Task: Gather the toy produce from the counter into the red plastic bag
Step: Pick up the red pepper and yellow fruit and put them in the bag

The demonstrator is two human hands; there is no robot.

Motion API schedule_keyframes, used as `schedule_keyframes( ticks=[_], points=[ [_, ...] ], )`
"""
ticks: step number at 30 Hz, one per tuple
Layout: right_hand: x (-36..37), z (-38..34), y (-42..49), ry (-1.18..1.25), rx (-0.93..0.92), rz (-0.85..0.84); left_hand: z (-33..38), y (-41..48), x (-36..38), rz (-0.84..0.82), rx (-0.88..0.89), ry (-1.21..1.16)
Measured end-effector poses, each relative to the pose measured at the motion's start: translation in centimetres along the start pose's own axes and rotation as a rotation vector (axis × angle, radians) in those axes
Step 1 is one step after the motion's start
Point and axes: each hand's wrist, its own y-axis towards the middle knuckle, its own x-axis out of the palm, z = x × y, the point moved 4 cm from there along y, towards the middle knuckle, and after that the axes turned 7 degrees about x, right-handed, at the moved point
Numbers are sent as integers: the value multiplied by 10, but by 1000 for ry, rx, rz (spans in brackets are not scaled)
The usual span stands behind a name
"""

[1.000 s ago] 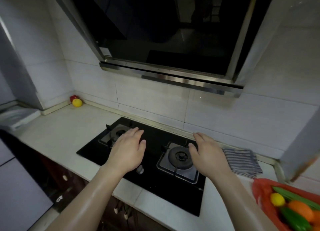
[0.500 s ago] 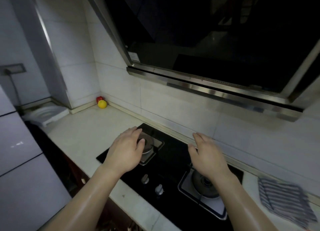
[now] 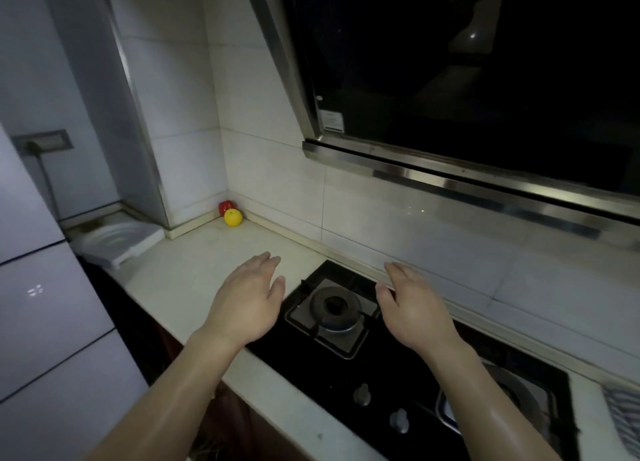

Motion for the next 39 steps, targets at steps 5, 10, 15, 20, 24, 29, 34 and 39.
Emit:
schedule_keyframes(
  ticks=[5, 10, 15, 20, 24, 29, 34, 39],
  points=[
    [28, -55, 14, 27, 6, 2, -64, 11, -21, -3, 9, -7],
    [44, -83, 35, 13, 22, 6, -101, 29, -30, -7, 7, -17],
    [56, -99, 70, 23, -3, 9, -126, 57, -31, -6, 4, -1],
    [70, -110, 111, 48, -32, 0, -148, 88, -30, 13, -24, 19],
    [77, -118, 137, 62, -46, -9, -162, 109, -30, 32, -52, 30],
    [81, -125, 159, 60, -35, -2, -176, 132, -26, 27, -33, 10],
    [92, -143, 177, 49, -10, 15, -201, 154, -29, 24, 5, 1],
    [112, -179, 193, 27, 10, 29, -243, 171, -40, 16, 25, -11]
  ],
)
